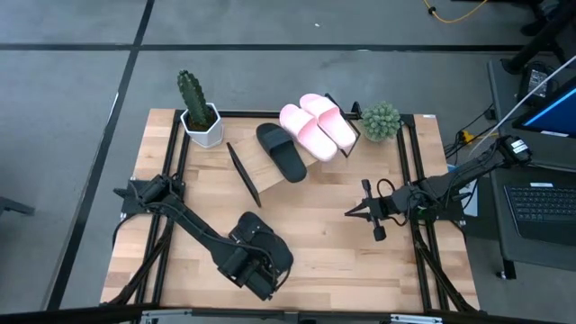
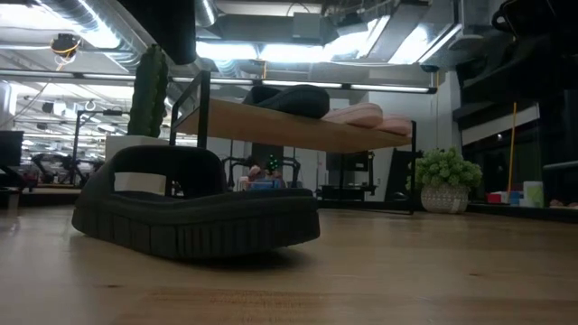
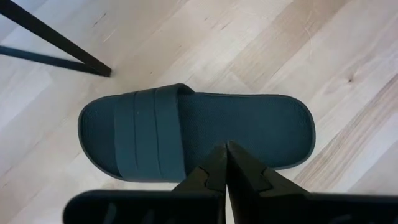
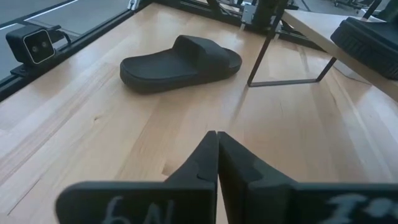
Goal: Pick and place slides into the shelf
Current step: Put the black slides on the shelf
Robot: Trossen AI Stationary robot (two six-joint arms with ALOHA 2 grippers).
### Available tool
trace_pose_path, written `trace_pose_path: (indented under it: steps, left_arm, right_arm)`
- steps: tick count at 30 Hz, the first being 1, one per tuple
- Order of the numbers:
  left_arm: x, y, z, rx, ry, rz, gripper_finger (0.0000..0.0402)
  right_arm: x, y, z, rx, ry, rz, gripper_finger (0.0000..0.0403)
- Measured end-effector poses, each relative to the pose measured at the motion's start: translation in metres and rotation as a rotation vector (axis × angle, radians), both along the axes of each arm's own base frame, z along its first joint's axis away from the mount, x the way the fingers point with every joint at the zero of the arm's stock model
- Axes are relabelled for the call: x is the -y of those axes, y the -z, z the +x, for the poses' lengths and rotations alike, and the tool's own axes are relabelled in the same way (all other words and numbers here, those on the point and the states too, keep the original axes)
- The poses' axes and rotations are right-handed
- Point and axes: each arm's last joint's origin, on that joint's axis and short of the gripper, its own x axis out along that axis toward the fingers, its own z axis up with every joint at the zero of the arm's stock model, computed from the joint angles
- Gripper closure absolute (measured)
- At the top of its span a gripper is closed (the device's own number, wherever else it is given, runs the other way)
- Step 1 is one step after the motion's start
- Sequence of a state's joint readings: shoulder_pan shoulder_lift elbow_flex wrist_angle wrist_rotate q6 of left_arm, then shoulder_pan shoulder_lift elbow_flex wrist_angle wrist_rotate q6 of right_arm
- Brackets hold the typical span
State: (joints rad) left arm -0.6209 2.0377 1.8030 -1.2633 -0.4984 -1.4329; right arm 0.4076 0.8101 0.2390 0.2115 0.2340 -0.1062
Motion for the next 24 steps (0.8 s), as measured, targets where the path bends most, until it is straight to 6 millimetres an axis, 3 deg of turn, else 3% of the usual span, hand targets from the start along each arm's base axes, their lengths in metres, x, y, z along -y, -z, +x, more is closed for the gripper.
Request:
trace_pose_path:
  steps: [17,24]
  left_arm:
    - [0.0002,0.0001,-0.0002,-0.006,0.000,-0.008,0.0399]
    - [-0.0001,0.0030,0.0001,-0.019,0.002,0.003,0.0337]
  right_arm:
    - [0.0000,0.0001,0.0000,-0.003,0.005,0.013,0.0380]
    - [0.0000,0.0001,0.0000,-0.004,0.008,0.021,0.0380]
